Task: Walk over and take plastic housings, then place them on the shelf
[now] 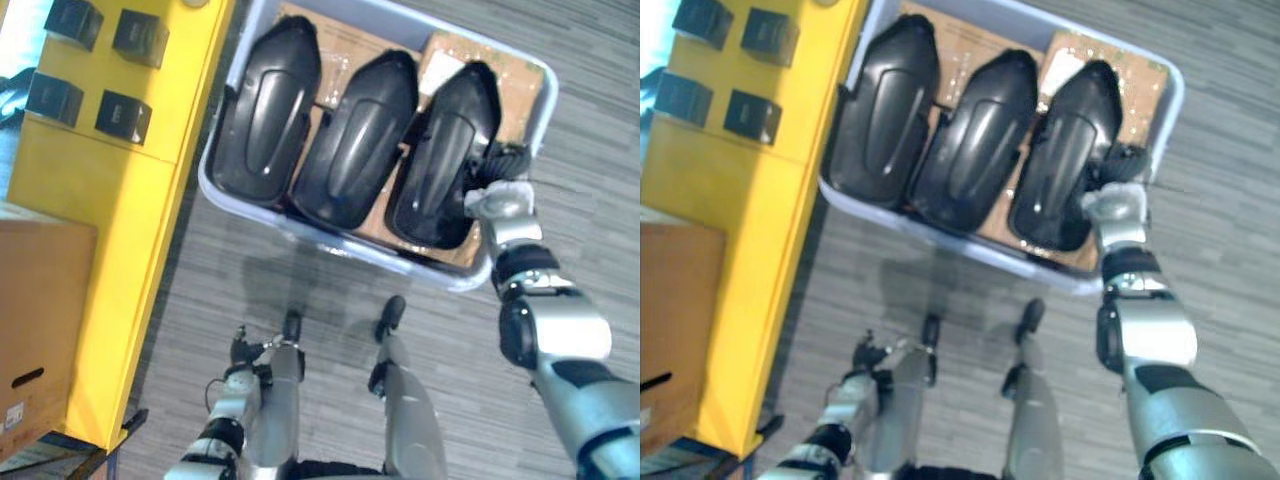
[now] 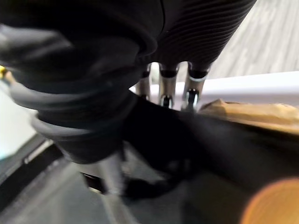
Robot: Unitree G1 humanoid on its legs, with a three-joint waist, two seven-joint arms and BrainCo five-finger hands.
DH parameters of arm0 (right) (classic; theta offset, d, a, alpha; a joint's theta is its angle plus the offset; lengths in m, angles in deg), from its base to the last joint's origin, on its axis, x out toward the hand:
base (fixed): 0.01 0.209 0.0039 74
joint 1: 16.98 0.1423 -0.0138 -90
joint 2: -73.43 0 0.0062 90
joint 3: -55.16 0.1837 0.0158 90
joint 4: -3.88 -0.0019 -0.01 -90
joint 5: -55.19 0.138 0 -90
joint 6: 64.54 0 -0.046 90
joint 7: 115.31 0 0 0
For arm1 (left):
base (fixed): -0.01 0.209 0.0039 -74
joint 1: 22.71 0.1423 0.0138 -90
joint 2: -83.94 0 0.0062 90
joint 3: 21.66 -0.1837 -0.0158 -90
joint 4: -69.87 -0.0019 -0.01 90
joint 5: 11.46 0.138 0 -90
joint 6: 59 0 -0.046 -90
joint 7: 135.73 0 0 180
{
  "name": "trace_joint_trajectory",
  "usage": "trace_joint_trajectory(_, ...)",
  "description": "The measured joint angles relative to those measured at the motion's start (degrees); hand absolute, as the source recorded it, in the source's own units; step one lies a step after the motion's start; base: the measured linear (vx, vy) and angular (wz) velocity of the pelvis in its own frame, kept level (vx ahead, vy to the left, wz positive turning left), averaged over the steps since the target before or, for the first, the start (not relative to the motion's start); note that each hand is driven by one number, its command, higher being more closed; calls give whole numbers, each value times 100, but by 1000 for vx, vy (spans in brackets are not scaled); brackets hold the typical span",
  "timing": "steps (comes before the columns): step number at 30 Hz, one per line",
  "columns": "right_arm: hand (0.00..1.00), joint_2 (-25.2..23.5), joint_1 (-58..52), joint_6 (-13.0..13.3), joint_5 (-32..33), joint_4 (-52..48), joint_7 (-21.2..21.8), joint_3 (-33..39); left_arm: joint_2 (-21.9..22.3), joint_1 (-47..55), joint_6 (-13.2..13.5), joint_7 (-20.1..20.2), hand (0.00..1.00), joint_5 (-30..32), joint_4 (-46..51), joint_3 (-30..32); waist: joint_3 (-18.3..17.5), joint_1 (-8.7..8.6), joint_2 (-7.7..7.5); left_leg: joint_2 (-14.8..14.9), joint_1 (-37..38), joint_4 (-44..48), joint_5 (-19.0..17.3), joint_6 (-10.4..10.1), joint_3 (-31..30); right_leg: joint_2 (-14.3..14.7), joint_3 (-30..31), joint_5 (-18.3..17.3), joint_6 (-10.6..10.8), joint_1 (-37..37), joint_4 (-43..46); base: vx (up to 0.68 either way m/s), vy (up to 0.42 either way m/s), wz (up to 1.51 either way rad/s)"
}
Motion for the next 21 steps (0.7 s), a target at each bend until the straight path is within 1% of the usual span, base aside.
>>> trace_joint_trajectory(3,100,22,83,-1,-429,125,21,-193,-4,-37,3,14,0,0,2,-200,19,4,48,17,0,8,2,-3,8,16,-1,-30,-38,-3,0,-12,29,-3)
trace_joint_trajectory(8,100,33,59,-9,-839,113,18,-238,12,-45,3,27,0,0,1,-201,16,0,55,15,-4,48,-1,-7,28,13,-3,-77,-96,9,0,-30,63,0)
trace_joint_trajectory(10,100,64,-43,-37,-1031,-12,-12,-332,11,-45,4,25,0,0,1,-204,16,-1,55,8,-2,73,-5,-11,24,9,-16,-150,-187,43,0,-29,67,6)
trace_joint_trajectory(13,100,106,-372,-117,-1305,-549,-49,-461,9,-42,19,8,0,-15,4,-205,15,-3,56,9,-1,88,-6,-13,31,8,-27,-155,-189,51,1,-28,59,0)
trace_joint_trajectory(15,100,167,-663,-137,-1505,-969,-119,-551,5,-26,68,-6,0,-167,11,-204,14,-12,56,8,4,90,-6,-13,34,7,-32,-159,-189,56,1,-35,73,-1)
trace_joint_trajectory(17,100,232,-1117,-342,-1770,-1671,-178,-570,-59,27,125,-46,0,-215,35,-191,13,-42,54,8,28,90,-6,-13,43,6,-66,-184,-196,80,1,-31,64,0)
trace_joint_trajectory(18,100,259,-1240,-354,-1809,-1867,-178,-570,-68,38,125,-67,0,-216,52,-180,12,-52,53,8,39,87,-5,-13,45,6,-83,-188,-199,88,1,-35,72,-1)
trace_joint_trajectory(20,100,333,-1742,-381,-2022,-2617,-302,-565,-94,190,125,-168,0,-212,157,-97,11,-161,52,11,153,44,2,-19,51,5,-131,-198,-206,184,2,-27,69,-2)
trace_joint_trajectory(21,100,349,-1884,-383,-2081,-2821,-327,-565,-95,236,124,-230,0,-212,195,-68,10,-178,49,15,221,4,7,-23,56,8,-130,-198,-206,225,2,-19,67,-5)
